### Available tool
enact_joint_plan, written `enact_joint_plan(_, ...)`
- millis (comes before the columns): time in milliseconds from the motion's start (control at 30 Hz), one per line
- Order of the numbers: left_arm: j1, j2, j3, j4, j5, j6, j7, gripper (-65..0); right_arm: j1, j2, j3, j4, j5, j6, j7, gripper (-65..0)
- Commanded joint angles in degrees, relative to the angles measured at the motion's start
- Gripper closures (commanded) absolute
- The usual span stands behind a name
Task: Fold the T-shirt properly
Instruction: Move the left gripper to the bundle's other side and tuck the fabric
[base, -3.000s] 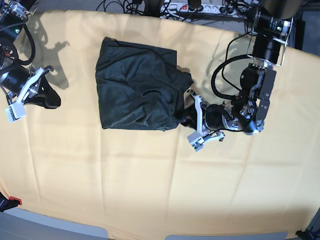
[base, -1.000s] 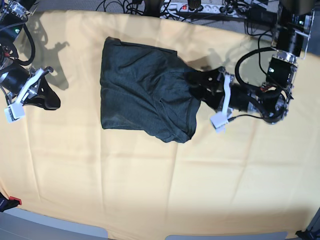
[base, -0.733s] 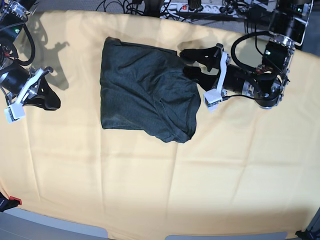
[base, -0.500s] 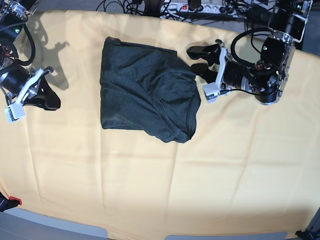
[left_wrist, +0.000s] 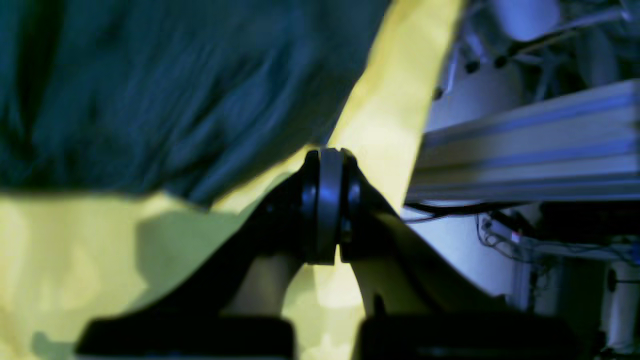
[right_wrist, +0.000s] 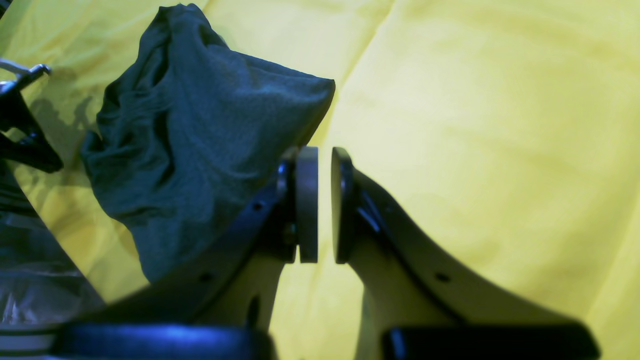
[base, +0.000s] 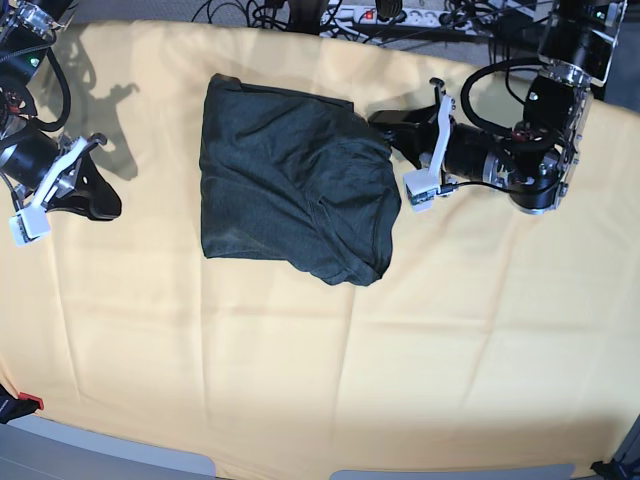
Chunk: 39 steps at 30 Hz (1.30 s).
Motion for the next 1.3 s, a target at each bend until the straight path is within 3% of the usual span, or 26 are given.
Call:
enact_joint_plan(0,-0.8,-0.7,-0.5,0.7,-0.7,-0.3,0.2,0.0,0.6,1.0,0.4,1.0,1.2,0.1,1.6,-6.5)
enact_joint_plan(200,-0.8,-0.6,-0.5,0.7,-0.6,-0.3,0.2,0.0,0.6,1.0,0.4,1.0,1.2,0.1,1.6,-6.5)
enact_joint_plan(367,-0.8,-0.3,-0.5,0.7,0.3,-0.3,-2.0,-37.0,0.6,1.0,0.4,1.0,1.2,0.1,1.6,-6.5)
enact_joint_plan(433,-0.8,0.2,-0.5,0.7,1.9,-0.3,-4.2,-40.8,0.6,1.0,0.4,1.0,1.3,0.1,1.6,-6.5)
enact_joint_plan(533,-1.0,2.0,-0.4,0.7,5.8,-0.3,-6.5,-37.9,0.6,1.0,0.4,1.0,1.2,0.1,1.6,-6.5)
enact_joint_plan(600,-0.9,3.3,-0.4,0.7,7.3,-0.3,-7.1,-26.0,0.6,1.0,0.4,1.0,1.2,0.1,1.6,-6.5)
enact_joint_plan(700,-0.8,4.5,0.1,0.7,7.0,-0.3,-6.9,-2.9,0.6,1.0,0.4,1.0,1.2,0.1,1.6,-6.5)
enact_joint_plan(733,-0.8,4.5,0.5,0.7,7.1,-0.3,-6.4,0.0,0.6,1.0,0.4,1.0,1.2,0.1,1.6,-6.5)
enact_joint_plan(900,-1.0,3.1,0.6,0.7,6.1,-0.3,-4.3,0.0,0.6,1.0,0.4,1.0,1.2,0.1,1.6,-6.5)
enact_joint_plan(1067,-0.9,-0.8,0.6,0.7,-0.9,-0.3,0.2,0.0,0.6,1.0,0.4,1.0,1.2,0.1,1.6,-6.5)
enact_joint_plan(1267,-0.9,-3.7,0.6,0.7,-4.1,-0.3,0.2,0.0,0.6,1.0,0.4,1.0,1.2,0.1,1.6,-6.5)
